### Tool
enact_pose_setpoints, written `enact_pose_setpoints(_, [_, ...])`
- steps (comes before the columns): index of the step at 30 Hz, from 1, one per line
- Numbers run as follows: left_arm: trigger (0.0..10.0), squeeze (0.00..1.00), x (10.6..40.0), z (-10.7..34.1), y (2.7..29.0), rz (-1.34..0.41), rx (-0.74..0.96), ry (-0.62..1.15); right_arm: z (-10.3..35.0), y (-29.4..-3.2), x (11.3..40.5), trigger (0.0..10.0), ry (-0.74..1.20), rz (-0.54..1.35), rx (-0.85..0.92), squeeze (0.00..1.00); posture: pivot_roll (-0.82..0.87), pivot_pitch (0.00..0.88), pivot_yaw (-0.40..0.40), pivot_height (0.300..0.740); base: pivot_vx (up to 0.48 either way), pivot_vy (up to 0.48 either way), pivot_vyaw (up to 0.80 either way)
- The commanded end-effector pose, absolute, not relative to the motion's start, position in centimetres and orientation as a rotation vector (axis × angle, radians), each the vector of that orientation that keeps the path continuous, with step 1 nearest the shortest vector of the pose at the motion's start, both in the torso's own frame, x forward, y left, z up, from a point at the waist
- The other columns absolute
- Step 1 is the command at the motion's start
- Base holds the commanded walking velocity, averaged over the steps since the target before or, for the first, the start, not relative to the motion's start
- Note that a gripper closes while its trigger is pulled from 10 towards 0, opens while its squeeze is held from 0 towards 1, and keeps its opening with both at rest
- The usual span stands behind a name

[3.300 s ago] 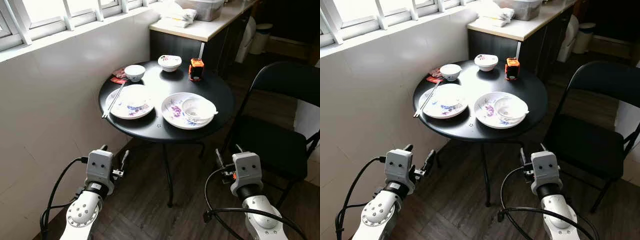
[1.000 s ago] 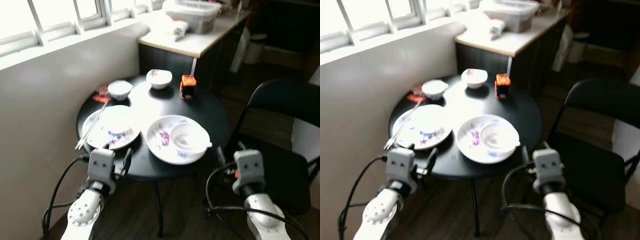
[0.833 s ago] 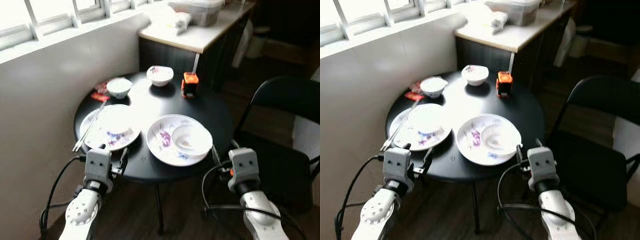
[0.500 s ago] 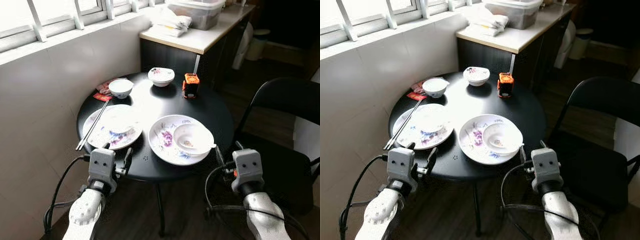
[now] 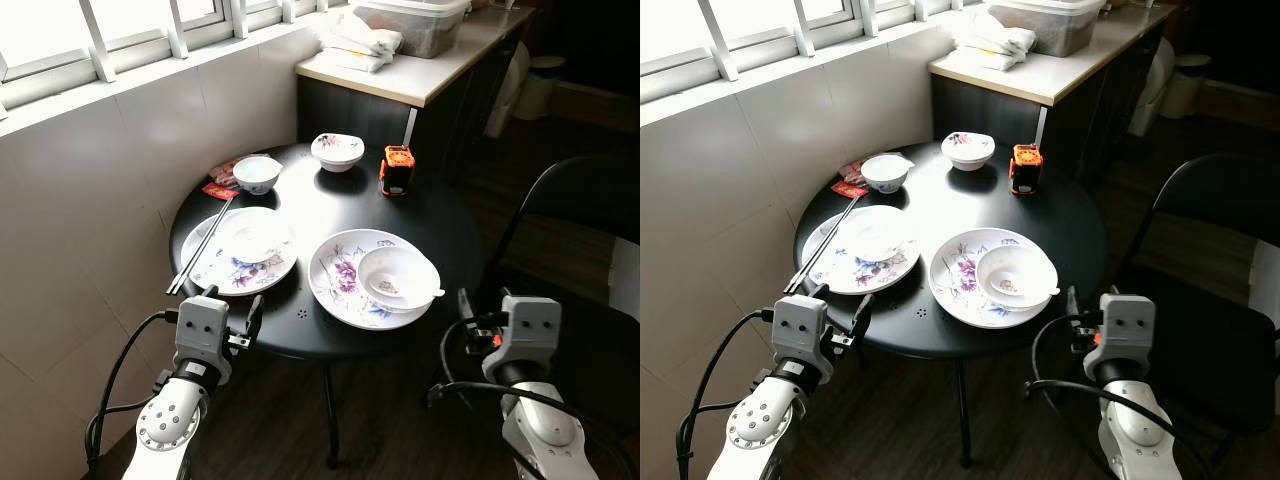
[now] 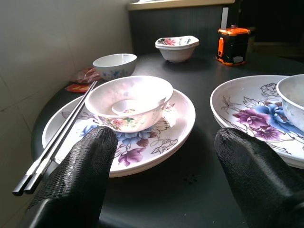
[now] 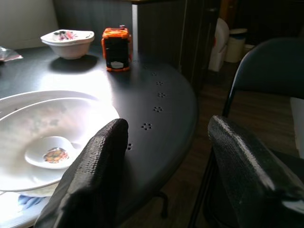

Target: Kitchen organization

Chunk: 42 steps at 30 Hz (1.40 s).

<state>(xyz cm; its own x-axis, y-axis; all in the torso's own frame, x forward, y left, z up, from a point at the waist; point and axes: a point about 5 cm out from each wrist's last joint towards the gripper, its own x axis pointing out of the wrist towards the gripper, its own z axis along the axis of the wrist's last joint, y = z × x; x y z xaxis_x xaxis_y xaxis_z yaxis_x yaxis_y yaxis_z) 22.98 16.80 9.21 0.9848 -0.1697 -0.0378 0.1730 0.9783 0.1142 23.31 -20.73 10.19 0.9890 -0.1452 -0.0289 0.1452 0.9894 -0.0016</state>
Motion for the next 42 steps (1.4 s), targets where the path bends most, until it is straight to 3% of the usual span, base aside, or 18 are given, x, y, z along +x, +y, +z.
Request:
enact_pose_setpoints(1, [10.0, 0.00, 23.0, 9.5, 16.8, -0.177, 0.118, 0.020, 10.2, -21.2, 23.5, 10.0, 0.032, -0.156, 0.019, 0.00, 0.05, 0.000, -0.033, 0.740, 0.000, 0.000, 0.00])
enact_pose_setpoints(9, [10.0, 0.00, 23.1, 9.4, 16.7, -0.179, 0.118, 0.022, 10.6, -20.9, 24.6, 10.0, 0.036, -0.032, 0.115, 0.00, 0.05, 0.000, -0.031, 0.740, 0.000, 0.000, 0.00])
enact_pose_setpoints(33, [10.0, 0.00, 23.0, 9.4, 16.7, -0.179, 0.118, 0.022, 10.6, -21.0, 24.7, 10.0, 0.041, -0.015, 0.127, 0.00, 0.05, 0.000, -0.031, 0.740, 0.000, 0.000, 0.00])
enact_pose_setpoints(34, [10.0, 0.00, 23.1, 9.5, 16.7, -0.178, 0.122, 0.023, 10.0, -22.0, 28.0, 10.0, 0.184, 0.023, 0.116, 0.00, 0.08, 0.000, -0.040, 0.740, 0.000, 0.000, 0.00])
enact_pose_setpoints(37, [10.0, 0.00, 23.1, 9.5, 16.6, -0.178, 0.125, 0.022, 9.9, -22.0, 29.6, 10.0, 0.260, 0.082, 0.066, 0.00, 0.08, 0.000, -0.040, 0.740, 0.000, 0.000, 0.00])
enact_pose_setpoints(42, [10.0, 0.00, 23.0, 9.5, 16.6, -0.175, 0.122, 0.020, 13.5, -21.4, 30.1, 10.0, 0.040, 0.056, -0.097, 0.00, 0.07, 0.000, -0.034, 0.740, 0.000, 0.000, 0.00])
